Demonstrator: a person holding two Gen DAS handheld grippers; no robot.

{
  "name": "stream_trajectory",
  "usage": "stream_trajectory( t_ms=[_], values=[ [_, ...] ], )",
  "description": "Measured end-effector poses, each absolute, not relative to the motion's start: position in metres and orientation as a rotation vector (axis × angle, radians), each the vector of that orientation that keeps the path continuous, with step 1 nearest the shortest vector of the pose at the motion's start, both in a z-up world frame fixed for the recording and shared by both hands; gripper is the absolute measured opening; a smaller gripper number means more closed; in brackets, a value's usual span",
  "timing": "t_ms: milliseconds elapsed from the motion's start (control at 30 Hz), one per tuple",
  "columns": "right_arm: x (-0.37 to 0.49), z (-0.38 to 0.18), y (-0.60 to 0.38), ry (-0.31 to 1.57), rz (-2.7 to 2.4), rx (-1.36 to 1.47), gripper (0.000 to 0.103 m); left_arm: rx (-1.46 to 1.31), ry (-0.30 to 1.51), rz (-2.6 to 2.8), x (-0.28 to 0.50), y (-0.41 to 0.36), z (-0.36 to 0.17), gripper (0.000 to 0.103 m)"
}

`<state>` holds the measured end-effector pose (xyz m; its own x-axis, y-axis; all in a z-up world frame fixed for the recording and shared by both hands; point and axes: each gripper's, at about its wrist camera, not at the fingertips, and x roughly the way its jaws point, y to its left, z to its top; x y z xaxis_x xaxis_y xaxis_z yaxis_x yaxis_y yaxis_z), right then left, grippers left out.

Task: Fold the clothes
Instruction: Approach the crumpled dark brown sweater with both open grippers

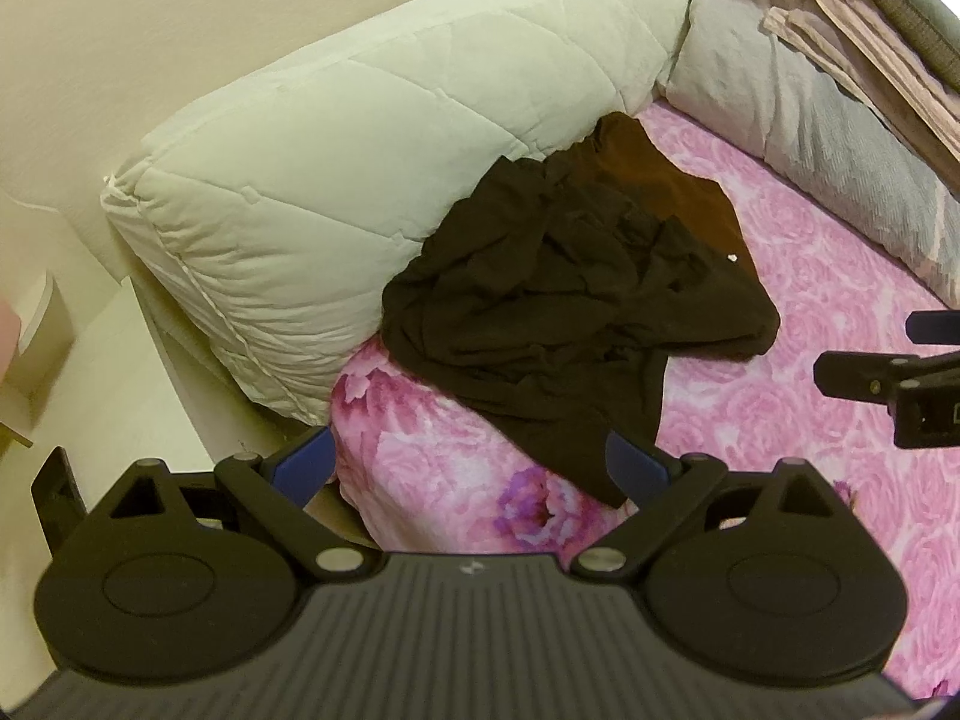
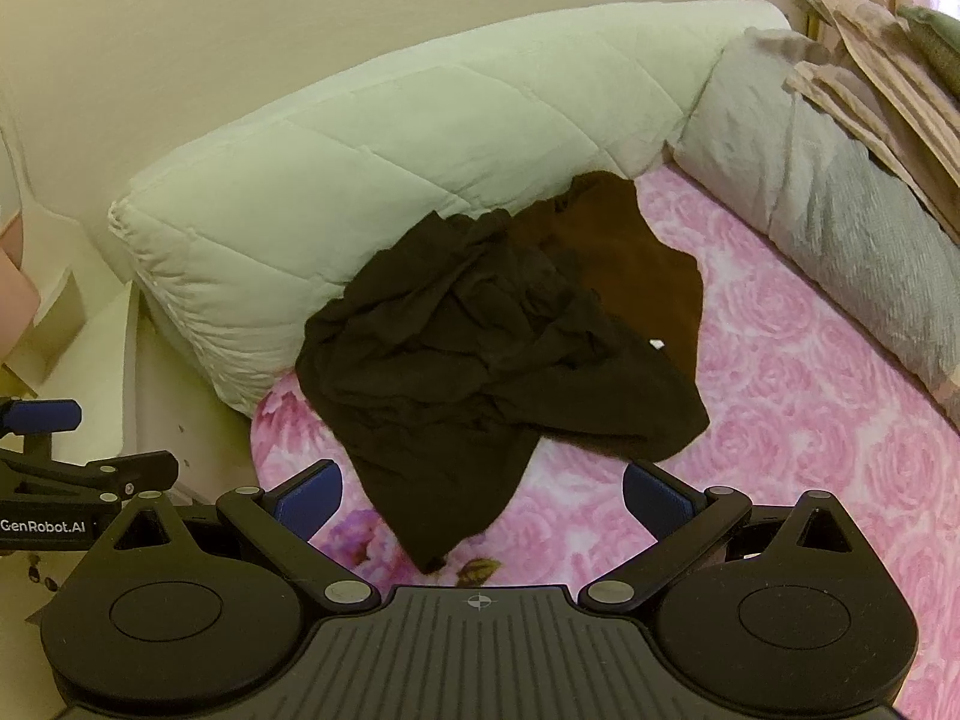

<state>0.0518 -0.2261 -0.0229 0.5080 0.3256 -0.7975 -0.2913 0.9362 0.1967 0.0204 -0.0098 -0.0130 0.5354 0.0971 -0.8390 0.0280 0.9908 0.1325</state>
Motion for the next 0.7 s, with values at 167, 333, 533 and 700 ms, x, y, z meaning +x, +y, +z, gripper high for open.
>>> stream_trajectory(
  t_ms=[167,333,533,700],
  values=[
    [0.049,-0.031,-0.240,0.986,0.378,0.051,0.102,0.153,1.025,0.053,0.015,-0.018,-0.016,0.095],
    [0.045,-0.038,-0.251,1.012,0.389,0.049,0.102,0.164,1.044,0.065,0.007,-0.029,-0.019,0.095],
    [0.043,-0.043,-0.267,1.022,0.394,0.054,0.102,0.188,1.050,0.064,0.002,-0.043,-0.020,0.095],
    [0.047,-0.050,-0.277,1.036,0.384,0.064,0.102,0.224,1.060,0.042,0.004,-0.049,-0.022,0.095]
  ],
)
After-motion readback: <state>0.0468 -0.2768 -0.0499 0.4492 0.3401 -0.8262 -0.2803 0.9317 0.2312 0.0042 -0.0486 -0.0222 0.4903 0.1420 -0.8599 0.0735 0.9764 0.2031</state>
